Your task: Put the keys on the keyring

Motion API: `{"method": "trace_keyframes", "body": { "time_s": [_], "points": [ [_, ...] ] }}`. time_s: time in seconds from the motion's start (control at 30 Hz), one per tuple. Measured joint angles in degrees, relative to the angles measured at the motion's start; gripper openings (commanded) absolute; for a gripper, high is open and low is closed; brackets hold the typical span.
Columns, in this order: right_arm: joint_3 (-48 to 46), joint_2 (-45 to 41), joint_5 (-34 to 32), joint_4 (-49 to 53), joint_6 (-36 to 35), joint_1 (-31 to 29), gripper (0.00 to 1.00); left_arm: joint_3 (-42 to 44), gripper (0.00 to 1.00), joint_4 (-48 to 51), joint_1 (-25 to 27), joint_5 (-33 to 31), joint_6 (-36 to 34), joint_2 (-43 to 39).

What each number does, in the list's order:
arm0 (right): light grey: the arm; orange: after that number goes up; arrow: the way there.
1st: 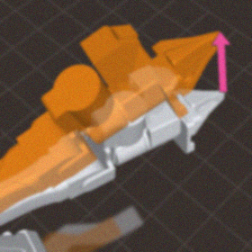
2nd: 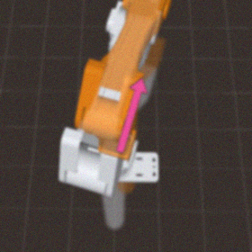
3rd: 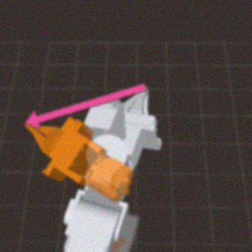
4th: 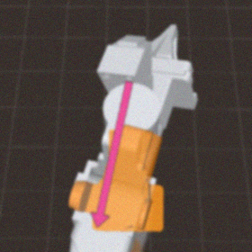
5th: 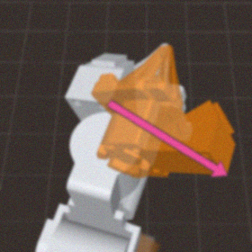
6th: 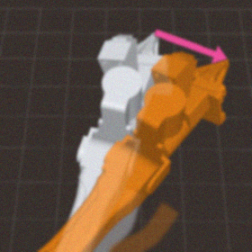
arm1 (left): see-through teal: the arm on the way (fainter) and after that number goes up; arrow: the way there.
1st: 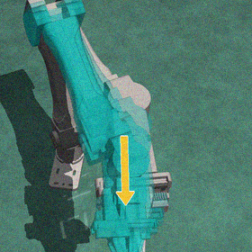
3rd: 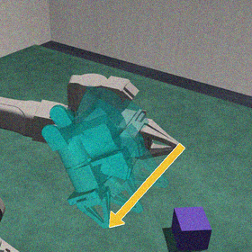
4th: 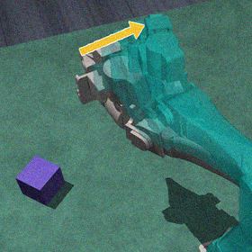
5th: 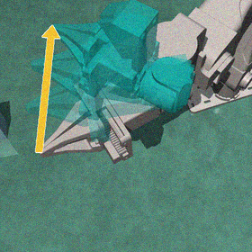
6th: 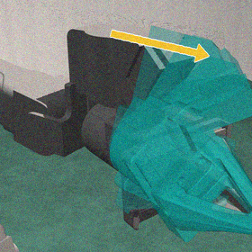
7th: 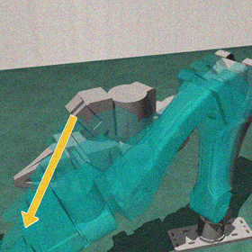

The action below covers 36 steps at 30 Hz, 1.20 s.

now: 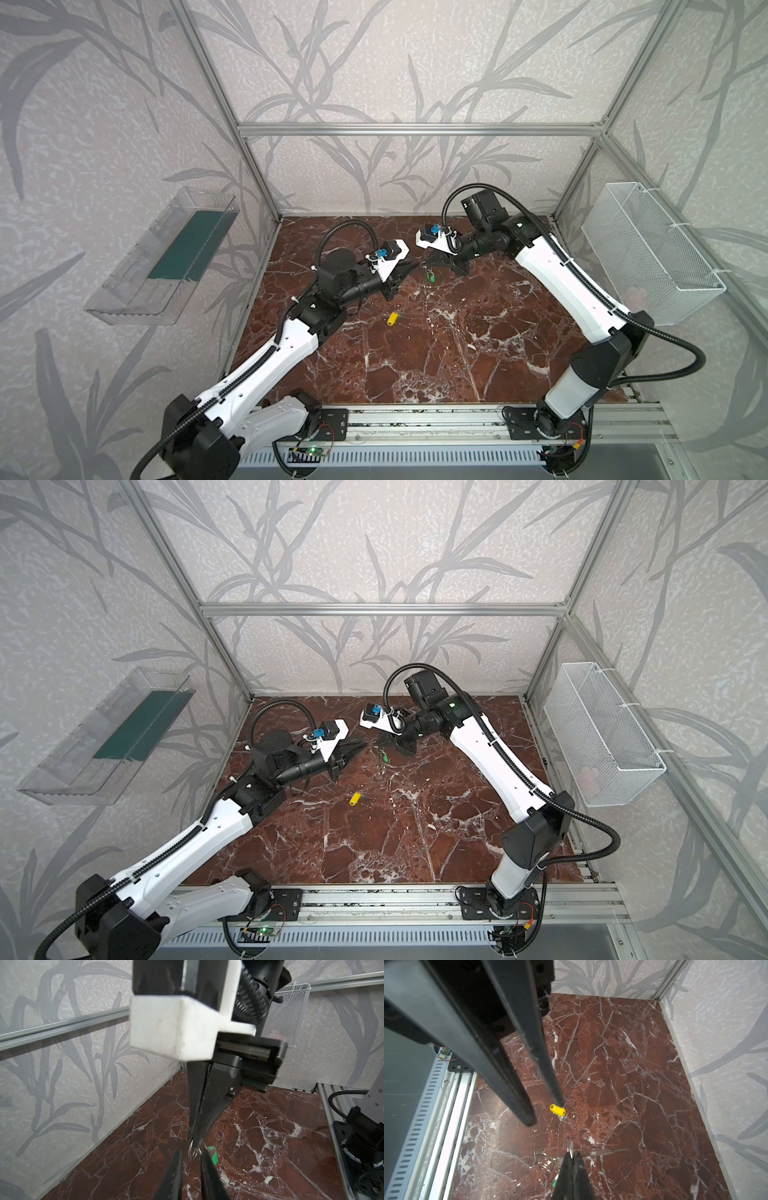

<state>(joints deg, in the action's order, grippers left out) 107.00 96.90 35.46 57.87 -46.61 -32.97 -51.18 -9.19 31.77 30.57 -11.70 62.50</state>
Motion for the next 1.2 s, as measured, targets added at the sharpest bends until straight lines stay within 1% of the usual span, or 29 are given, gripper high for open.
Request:
{"method": "trace_keyframes", "body": {
  "time_s": [0.33,0.67,0.87,1.1,1.17,1.2],
  "points": [
    [0.2,0.2,2.7,1.6,-1.9,-0.9,0.0,0.0,0.21,2.4,0.0,1.6,-0.8,2.2],
    [0.1,0.1,3.2,1.8,-2.6,-0.9,0.0,-0.2,0.19,2.8,0.0,3.1,-0.9,2.4],
    [-0.3,-0.1,3.2,1.8,-2.8,-0.8,0.0,-2.0,0.14,6.1,0.0,4.6,-1.7,3.3],
    [-1.1,-0.6,3.8,1.4,-2.8,-0.8,0.0,-2.3,0.07,7.5,0.0,5.3,-1.8,3.8],
    [-2.0,-1.1,3.9,0.8,-2.7,-0.8,0.0,-2.6,0.04,7.5,0.0,5.3,-1.5,4.3],
    [-2.4,-1.3,3.8,0.4,-2.7,-0.7,0.0,-2.8,0.0,7.8,0.0,5.3,-1.5,4.5]
  ]
}}
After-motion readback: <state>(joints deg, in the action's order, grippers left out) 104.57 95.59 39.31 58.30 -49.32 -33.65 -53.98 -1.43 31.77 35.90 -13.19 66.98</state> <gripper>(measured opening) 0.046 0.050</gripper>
